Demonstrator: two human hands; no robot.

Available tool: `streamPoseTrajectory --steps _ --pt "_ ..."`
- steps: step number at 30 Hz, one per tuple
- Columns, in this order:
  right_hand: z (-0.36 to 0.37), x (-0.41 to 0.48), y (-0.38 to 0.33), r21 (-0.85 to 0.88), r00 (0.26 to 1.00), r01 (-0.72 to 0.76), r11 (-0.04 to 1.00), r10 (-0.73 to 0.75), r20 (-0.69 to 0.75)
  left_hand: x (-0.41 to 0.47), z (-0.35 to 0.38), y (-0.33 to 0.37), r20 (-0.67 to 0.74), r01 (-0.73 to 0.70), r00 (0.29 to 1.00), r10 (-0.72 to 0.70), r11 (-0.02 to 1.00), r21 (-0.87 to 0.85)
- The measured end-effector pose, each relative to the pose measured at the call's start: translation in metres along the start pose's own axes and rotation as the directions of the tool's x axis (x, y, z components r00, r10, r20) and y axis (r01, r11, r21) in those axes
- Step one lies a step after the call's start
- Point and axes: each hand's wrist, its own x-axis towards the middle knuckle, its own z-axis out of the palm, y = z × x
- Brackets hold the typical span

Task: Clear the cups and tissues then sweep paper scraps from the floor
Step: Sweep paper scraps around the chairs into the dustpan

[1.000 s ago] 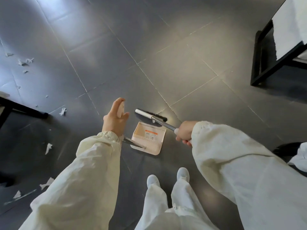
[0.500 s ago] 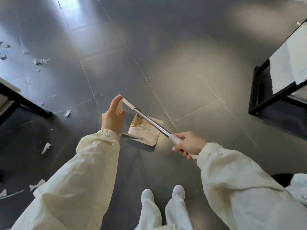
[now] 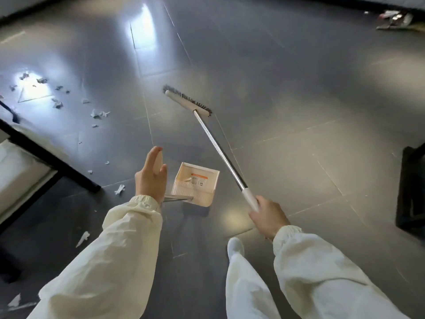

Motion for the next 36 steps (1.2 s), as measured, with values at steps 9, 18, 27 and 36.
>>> streamPoseTrajectory --steps 9,18,27,36 --pt "-0.03 0.184 -0.14 -0.16 0.983 -0.084 0.984 0.108 0.145 0.18 -0.019 0.008 -0.215 0.049 0.976 -0.014 0.986 0.159" --pt "0.008 0.391 -0.371 -0.119 0.965 0.104 0.987 -0.072 0.251 0.397 -0.063 -0.042 -0.347 0.221 0.91 -0.227 0.974 -0.058" --pt "0.049 0.577 -0.619 -0.248 0.918 0.269 0.931 -0.169 0.359 0.67 -0.124 -0.094 -0.372 0.224 0.903 -0.214 0.974 -0.018" --pt "0.068 0.808 -0.861 -0.049 0.822 0.4 0.915 -0.335 0.46 0.981 -0.135 -0.173 -0.508 0.316 0.811 -0.289 0.948 -0.033"
